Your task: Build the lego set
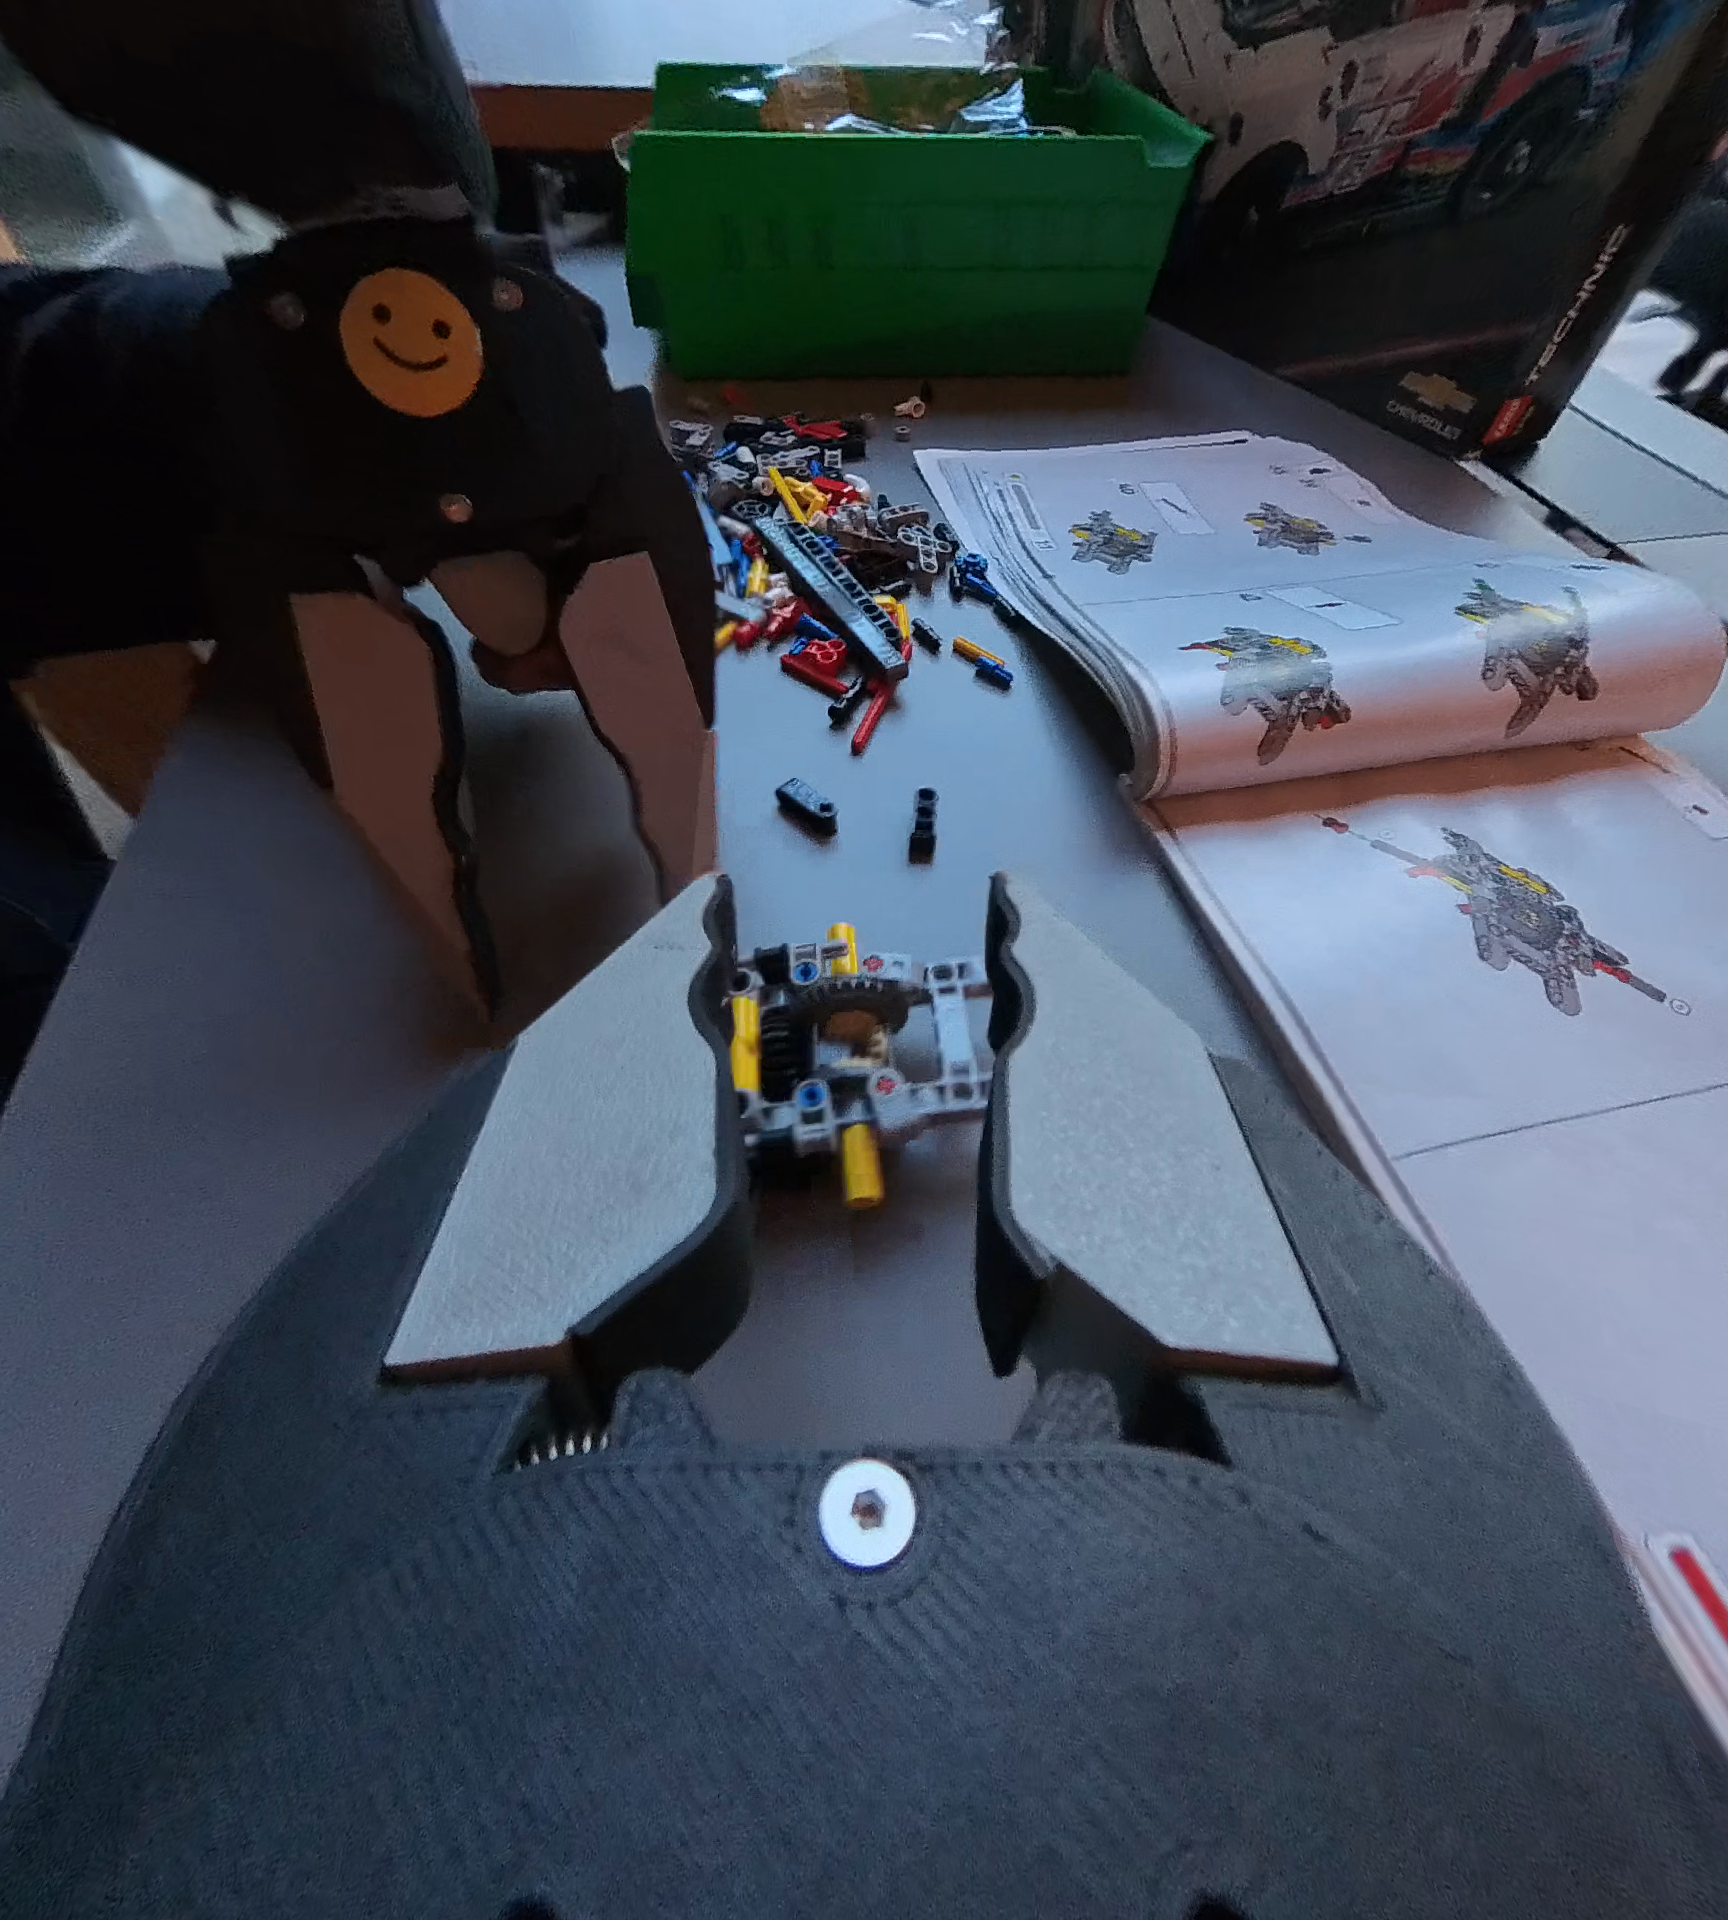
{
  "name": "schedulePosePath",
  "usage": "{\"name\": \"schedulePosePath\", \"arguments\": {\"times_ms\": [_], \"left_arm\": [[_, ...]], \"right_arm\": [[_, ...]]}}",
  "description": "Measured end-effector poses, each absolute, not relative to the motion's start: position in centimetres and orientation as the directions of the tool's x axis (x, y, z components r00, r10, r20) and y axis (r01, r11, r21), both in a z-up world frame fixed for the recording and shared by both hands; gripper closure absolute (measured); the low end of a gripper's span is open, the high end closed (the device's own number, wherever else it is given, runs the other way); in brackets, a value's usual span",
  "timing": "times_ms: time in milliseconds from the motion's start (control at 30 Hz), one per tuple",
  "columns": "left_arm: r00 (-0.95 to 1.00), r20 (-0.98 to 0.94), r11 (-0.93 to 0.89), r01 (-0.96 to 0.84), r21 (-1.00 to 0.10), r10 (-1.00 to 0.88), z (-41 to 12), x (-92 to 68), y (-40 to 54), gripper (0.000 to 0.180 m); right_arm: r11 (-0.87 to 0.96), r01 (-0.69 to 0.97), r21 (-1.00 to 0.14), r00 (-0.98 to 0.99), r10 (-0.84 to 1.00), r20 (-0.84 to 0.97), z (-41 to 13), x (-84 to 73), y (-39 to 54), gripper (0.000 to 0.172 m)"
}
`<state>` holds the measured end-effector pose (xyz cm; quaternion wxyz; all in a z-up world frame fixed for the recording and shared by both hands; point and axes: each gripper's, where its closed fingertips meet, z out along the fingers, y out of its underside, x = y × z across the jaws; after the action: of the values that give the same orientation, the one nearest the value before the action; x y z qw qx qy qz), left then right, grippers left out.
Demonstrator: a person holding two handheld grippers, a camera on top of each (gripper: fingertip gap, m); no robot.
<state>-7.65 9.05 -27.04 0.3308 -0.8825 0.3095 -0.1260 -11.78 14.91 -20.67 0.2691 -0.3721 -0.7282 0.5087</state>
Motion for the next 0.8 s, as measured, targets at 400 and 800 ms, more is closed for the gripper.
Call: {"name": "schedulePosePath", "arguments": {"times_ms": [400,800], "left_arm": [[0.871,-0.098,-0.636,-0.424,-0.644,-0.482,-26.9,-11.5,11.5,0.126],[0.759,-0.09,-0.504,-0.511,-0.696,-0.645,-23.7,-3.5,8.7,0.137]], "right_arm": [[0.121,0.247,-0.961,-0.172,0.982,0.08,-20.0,-3.8,16.6,0.131],[-0.068,0.421,-0.904,-0.008,0.997,-0.079,-22.5,3.5,16.7,0.135]]}}
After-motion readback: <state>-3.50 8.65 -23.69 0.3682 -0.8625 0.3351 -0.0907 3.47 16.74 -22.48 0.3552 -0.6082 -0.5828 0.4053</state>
